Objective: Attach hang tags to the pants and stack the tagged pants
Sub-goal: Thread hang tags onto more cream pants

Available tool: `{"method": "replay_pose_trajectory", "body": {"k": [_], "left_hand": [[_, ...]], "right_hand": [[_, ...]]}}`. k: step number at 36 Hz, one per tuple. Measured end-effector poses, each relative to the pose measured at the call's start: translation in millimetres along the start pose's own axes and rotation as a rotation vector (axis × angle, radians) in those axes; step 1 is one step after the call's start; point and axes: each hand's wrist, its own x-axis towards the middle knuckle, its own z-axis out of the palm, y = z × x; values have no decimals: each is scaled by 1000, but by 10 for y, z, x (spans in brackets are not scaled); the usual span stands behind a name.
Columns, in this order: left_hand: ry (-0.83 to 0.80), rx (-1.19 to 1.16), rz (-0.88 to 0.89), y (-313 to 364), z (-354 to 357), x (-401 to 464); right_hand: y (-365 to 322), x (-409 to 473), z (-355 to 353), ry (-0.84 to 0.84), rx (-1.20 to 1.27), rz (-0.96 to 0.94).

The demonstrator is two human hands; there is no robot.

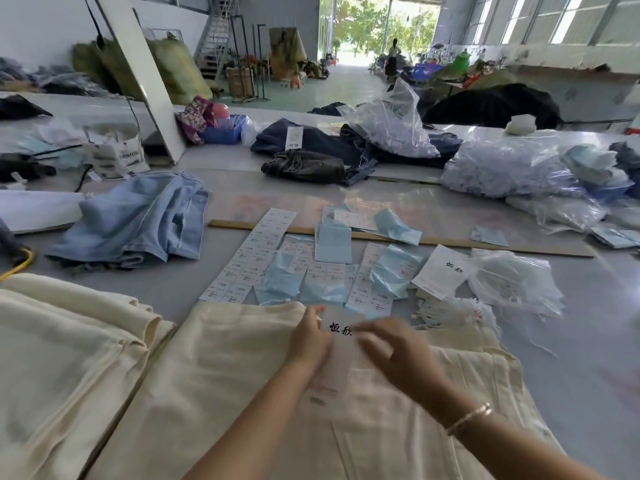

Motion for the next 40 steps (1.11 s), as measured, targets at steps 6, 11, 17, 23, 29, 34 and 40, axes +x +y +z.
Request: {"method": "replay_pose_trajectory", "body": {"k": [6, 11, 17, 23, 29, 34, 40], "left_hand": [[21, 602, 322, 101, 148, 40], [61, 841, 488, -4, 339, 14], [142, 820, 608, -91, 368, 8], [127, 731, 714, -123, 374, -38], [106, 694, 818, -95, 342, -80], [43, 706, 781, -133, 363, -53], [79, 703, 793, -104, 345, -81]], "right_hand": [[625, 165, 130, -188, -138, 561], [661, 170, 278, -279, -234, 515], [671, 165, 294, -287, -262, 496], [635, 110, 317, -204, -321, 483], [612, 108, 299, -157, -308, 505], [624, 115, 275, -143, -229, 520], [639, 104, 260, -108, -147, 514]]}}
